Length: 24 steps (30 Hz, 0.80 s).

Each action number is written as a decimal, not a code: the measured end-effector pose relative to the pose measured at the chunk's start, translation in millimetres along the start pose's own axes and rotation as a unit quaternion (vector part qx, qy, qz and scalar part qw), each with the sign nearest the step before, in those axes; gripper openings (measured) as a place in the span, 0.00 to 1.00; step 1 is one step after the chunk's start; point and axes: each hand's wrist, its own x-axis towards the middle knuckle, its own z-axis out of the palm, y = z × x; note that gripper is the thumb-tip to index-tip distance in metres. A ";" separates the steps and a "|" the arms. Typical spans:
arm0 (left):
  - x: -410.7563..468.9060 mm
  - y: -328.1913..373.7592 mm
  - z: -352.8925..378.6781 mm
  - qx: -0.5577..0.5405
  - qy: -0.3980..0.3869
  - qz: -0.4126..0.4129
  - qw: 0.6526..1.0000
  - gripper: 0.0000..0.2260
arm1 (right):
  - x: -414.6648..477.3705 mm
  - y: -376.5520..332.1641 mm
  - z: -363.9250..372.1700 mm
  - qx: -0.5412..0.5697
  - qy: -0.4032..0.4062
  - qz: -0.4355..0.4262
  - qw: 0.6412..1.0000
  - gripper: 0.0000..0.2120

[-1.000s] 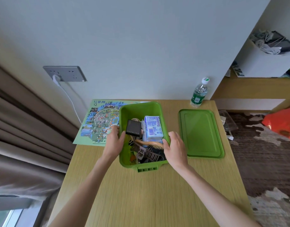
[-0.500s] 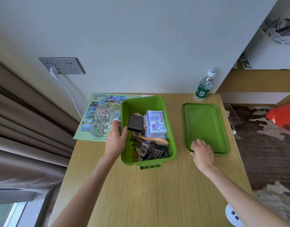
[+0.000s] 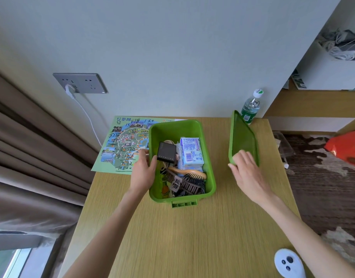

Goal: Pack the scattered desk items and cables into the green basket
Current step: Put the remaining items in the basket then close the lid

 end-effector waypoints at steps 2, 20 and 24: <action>-0.7 2.1 -0.7 0.010 -0.003 -0.001 1.000 0.08 | 12.9 -4.4 -20.8 0.080 0.068 0.034 0.994 0.08; -7.9 63.1 -6.7 0.043 0.049 0.070 0.995 0.09 | 36.7 -54.8 -108.4 0.597 0.264 0.261 0.711 0.06; -15.9 91.4 7.0 -0.181 -0.067 -0.017 0.981 0.22 | 33.9 -69.9 -100.6 0.693 0.217 0.321 0.608 0.05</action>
